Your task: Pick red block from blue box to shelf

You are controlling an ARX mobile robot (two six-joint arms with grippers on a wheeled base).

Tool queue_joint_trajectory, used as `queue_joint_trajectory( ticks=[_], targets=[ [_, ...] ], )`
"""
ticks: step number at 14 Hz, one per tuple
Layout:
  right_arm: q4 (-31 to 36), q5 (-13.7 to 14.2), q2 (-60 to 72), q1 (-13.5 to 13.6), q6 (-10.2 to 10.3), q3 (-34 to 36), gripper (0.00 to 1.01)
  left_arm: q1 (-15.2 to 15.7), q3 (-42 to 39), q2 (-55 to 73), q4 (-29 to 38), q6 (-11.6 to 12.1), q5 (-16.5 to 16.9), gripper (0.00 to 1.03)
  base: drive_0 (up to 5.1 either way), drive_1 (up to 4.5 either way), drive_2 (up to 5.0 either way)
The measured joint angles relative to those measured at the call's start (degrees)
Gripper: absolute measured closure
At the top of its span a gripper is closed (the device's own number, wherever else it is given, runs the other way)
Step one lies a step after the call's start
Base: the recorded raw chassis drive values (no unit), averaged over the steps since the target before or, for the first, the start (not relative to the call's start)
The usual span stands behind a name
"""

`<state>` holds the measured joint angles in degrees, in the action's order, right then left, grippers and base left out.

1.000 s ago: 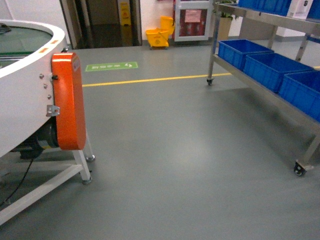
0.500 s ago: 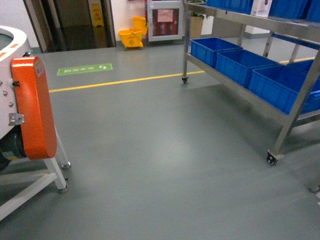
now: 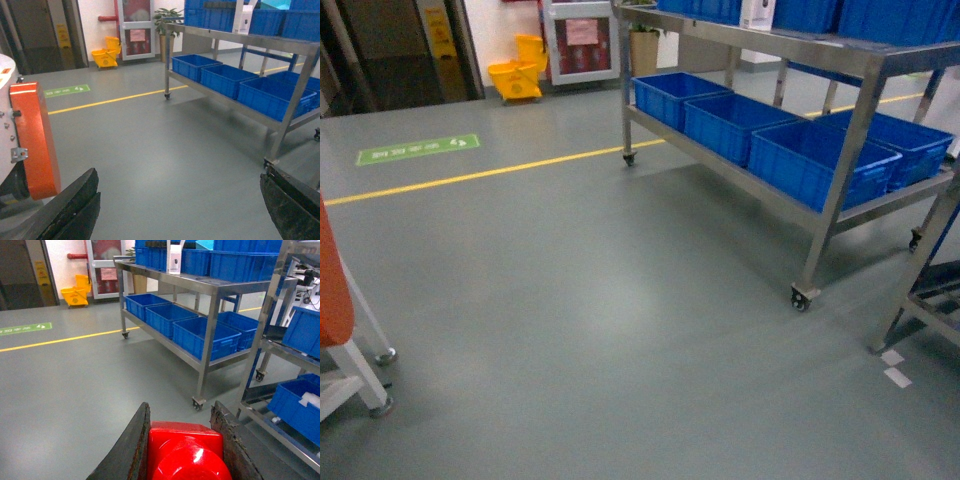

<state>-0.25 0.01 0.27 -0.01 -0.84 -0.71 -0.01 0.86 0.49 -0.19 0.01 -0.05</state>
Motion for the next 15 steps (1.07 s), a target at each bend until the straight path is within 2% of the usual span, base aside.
queue_joint_trajectory(
  ticks=[15],
  targets=[
    [0.0,0.0,0.0,0.0,0.0,0.0,0.72,0.0,0.0,0.0,0.0,0.0,0.0,0.05,-1.3,-1.33,-1.3]
  ],
)
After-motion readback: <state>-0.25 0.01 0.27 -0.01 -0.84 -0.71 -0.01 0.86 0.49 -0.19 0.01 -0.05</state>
